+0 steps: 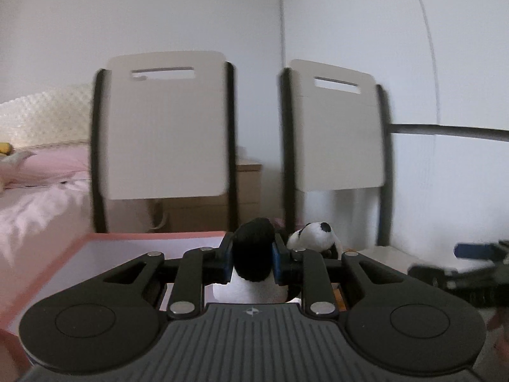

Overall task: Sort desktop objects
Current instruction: 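Carry the panda plush into the pink box and open the left tool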

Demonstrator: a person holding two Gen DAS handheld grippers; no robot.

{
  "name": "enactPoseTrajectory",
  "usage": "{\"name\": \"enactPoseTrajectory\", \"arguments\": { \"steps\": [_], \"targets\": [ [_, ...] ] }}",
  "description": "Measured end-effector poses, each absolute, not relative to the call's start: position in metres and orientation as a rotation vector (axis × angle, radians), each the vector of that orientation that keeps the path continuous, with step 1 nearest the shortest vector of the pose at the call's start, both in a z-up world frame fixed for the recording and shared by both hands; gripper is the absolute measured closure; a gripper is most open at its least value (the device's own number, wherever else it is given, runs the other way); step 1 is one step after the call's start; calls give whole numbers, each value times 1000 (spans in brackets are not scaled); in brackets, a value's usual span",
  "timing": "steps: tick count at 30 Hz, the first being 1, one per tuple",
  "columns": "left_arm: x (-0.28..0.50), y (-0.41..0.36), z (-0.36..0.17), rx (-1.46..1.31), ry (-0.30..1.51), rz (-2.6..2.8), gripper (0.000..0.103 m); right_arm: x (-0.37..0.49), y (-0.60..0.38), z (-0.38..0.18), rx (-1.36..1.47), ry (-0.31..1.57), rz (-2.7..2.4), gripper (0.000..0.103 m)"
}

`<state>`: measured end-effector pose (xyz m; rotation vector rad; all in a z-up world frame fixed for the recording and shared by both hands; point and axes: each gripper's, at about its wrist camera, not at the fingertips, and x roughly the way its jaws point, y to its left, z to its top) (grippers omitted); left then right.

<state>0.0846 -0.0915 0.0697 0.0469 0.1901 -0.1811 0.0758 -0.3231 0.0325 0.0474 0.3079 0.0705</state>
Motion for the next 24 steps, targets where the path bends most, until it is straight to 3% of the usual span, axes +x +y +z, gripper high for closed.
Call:
{"name": "enactPoseTrajectory", "arguments": {
  "steps": [14,24],
  "targets": [
    [139,6,33,-81,271,55,77,106,-245,35,48,353,214,0],
    [145,31,13,-39,305,41,76,147,-219,35,81,323,260,0]
  ]
}}
